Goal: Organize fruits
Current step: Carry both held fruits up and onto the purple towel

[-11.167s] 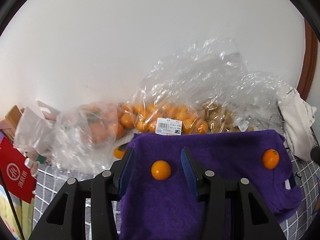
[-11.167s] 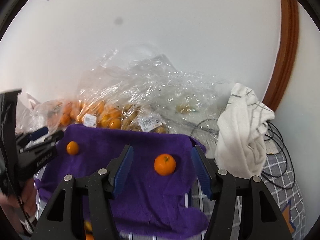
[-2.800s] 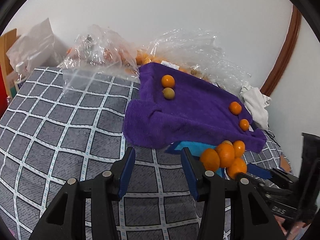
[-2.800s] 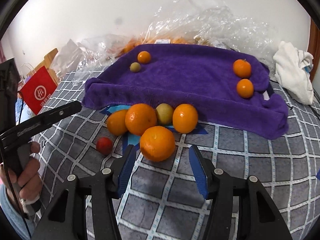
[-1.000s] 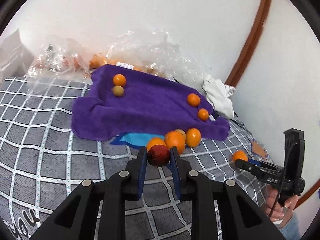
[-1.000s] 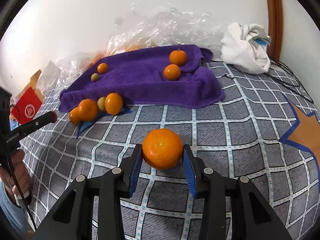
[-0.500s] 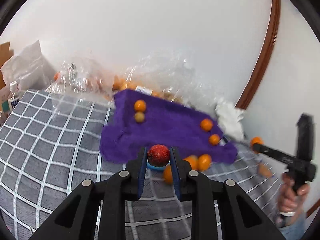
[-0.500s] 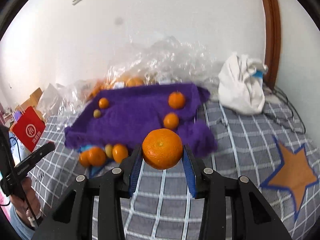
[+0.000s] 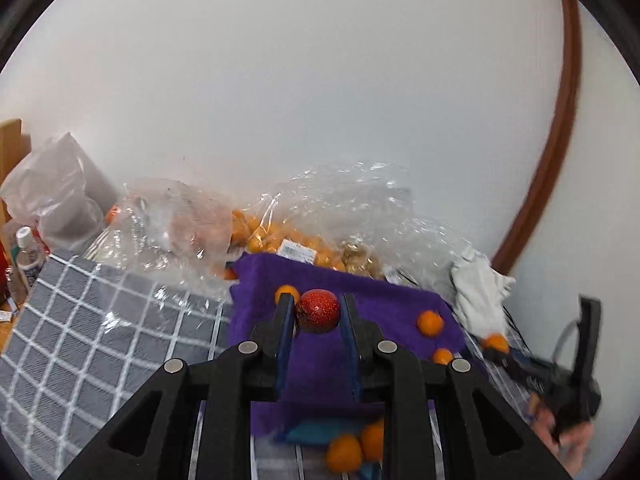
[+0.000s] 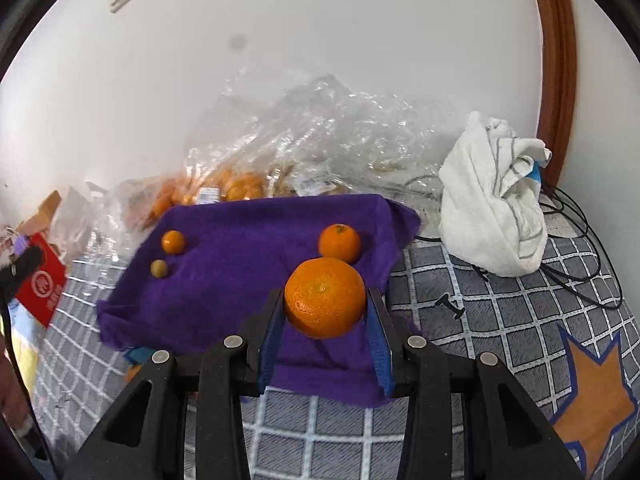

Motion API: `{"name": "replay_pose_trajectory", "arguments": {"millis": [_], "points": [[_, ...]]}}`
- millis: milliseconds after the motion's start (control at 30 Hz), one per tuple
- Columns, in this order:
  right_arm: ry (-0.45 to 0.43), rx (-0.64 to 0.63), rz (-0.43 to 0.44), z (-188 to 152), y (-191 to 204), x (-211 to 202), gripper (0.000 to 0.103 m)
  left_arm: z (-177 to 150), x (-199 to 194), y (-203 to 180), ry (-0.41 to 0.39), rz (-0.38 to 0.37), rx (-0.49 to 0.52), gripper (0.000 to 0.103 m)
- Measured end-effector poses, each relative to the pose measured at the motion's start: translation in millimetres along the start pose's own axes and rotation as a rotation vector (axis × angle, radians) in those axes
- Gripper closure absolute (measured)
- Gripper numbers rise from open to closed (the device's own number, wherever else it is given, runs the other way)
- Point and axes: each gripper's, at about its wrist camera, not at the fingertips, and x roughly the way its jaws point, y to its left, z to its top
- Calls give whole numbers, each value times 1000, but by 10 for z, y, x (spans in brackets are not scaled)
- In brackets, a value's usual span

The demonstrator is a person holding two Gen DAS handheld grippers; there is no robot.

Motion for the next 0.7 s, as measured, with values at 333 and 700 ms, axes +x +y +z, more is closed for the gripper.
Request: {"name": "replay_pose_trajectory", "arguments": {"millis": [333, 700], "points": [[90, -1, 0, -189, -96, 387, 63, -328, 703, 193, 86, 64, -71, 81], [74, -77, -44, -300, 45, 451, 63, -426, 814, 71, 105, 85, 37, 81]]}}
